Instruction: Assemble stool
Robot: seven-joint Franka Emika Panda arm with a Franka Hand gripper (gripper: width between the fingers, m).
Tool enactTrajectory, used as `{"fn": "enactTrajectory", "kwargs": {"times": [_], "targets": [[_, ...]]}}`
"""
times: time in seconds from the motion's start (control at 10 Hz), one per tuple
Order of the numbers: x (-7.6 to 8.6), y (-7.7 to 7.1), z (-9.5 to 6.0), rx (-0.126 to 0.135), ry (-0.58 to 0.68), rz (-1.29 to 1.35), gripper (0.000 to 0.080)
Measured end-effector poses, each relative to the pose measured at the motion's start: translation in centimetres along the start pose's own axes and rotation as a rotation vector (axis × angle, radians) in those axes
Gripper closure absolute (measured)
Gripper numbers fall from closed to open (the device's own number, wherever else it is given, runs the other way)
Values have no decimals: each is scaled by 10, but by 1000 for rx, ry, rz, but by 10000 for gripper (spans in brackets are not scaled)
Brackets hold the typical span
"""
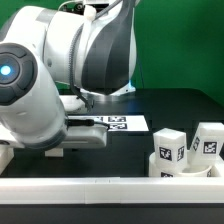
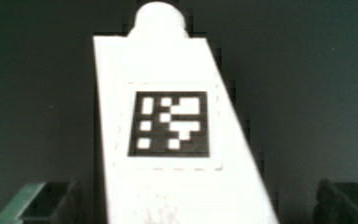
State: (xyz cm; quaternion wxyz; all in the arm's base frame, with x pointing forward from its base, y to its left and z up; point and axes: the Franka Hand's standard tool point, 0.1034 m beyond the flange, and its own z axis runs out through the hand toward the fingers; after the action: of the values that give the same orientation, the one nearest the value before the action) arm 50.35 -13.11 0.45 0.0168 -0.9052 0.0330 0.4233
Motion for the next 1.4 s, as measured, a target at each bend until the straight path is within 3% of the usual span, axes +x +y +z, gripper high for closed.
{"fn": "enactTrajectory", "kwargs": {"times": [0.2,0.3,0.4,0.7,0.9,1.0,1.3,1.4], "targets": [[0,2,0,3,0,2,170],[0,2,0,3,0,3,375],[0,2,0,3,1,3,475],[-1,6,-1,8,4,7,474],[-8,2,-19,21,35,9,474],[-12,-7,-29,36,54,18,474],[-28,-65,-72,74,113,70,474],[-38,-76,-89,87,121,78,472]]}}
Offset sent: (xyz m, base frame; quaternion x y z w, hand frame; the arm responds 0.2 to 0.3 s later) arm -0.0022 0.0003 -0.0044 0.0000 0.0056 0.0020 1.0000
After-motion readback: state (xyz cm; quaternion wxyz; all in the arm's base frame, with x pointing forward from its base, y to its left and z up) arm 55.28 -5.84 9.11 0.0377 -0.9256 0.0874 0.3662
